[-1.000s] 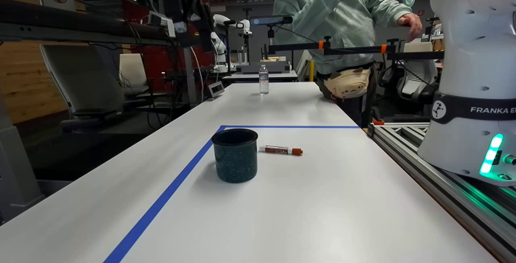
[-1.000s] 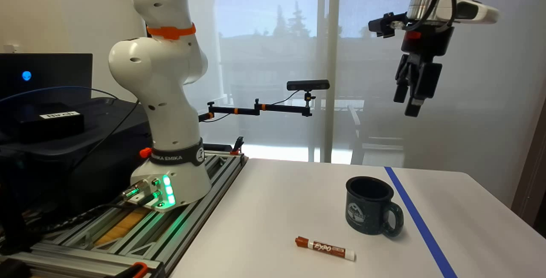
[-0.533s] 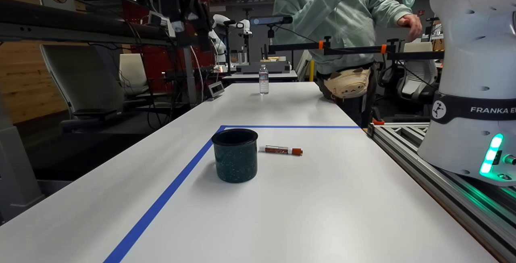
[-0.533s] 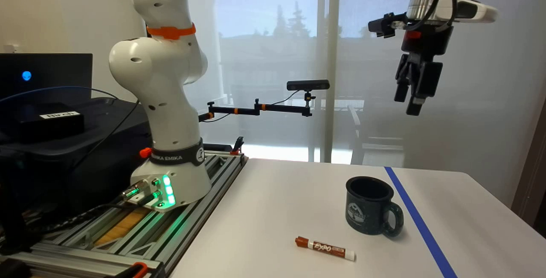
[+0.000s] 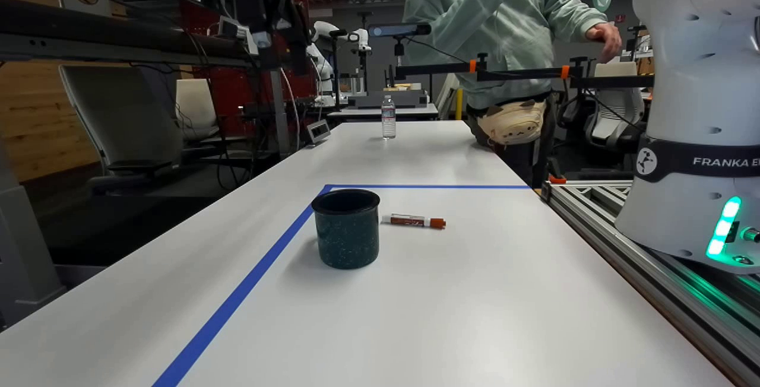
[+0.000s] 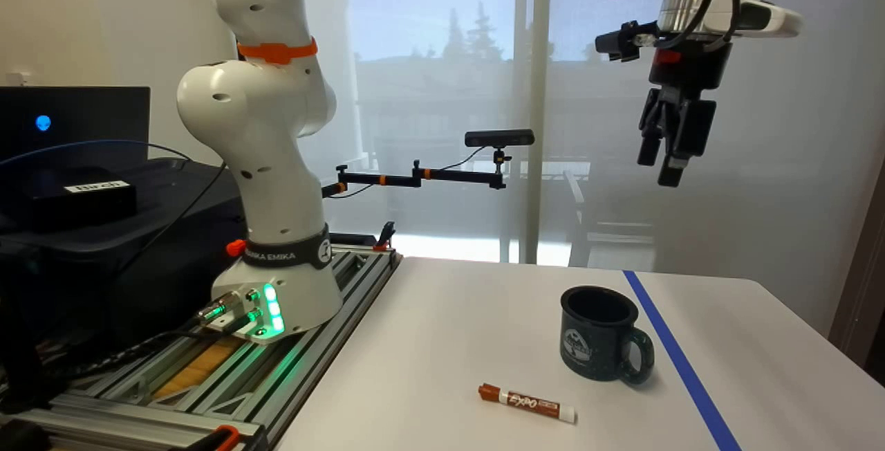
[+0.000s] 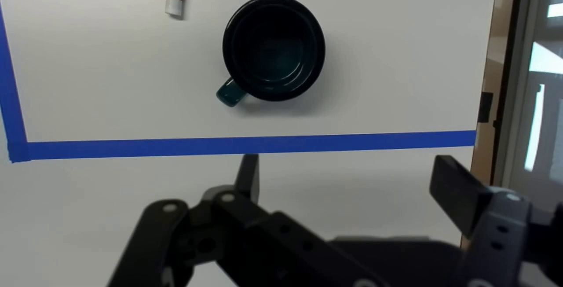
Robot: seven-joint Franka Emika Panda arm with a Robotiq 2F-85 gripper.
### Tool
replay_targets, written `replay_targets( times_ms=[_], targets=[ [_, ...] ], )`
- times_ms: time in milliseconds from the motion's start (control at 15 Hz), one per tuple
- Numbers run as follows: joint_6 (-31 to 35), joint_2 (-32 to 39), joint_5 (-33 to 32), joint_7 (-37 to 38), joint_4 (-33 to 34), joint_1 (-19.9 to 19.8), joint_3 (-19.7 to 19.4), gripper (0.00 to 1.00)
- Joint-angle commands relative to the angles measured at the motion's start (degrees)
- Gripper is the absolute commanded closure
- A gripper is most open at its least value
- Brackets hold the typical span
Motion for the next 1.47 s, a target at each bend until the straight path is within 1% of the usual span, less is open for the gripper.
replay_targets(
  times_ms=[0, 733, 800, 1400],
  targets=[
    [1.1, -2.2, -1.3, 1.4, -1.9, 0.4, 0.3, 0.0],
    [1.3, -3.0, -2.0, 2.7, -2.6, 0.5, 0.6, 0.0],
    [0.0, -0.9, -0.8, 1.1, -0.5, 0.3, 0.4, 0.0],
    [0.0, -0.9, -1.0, 1.5, -0.6, 0.3, 0.4, 0.0]
  ],
)
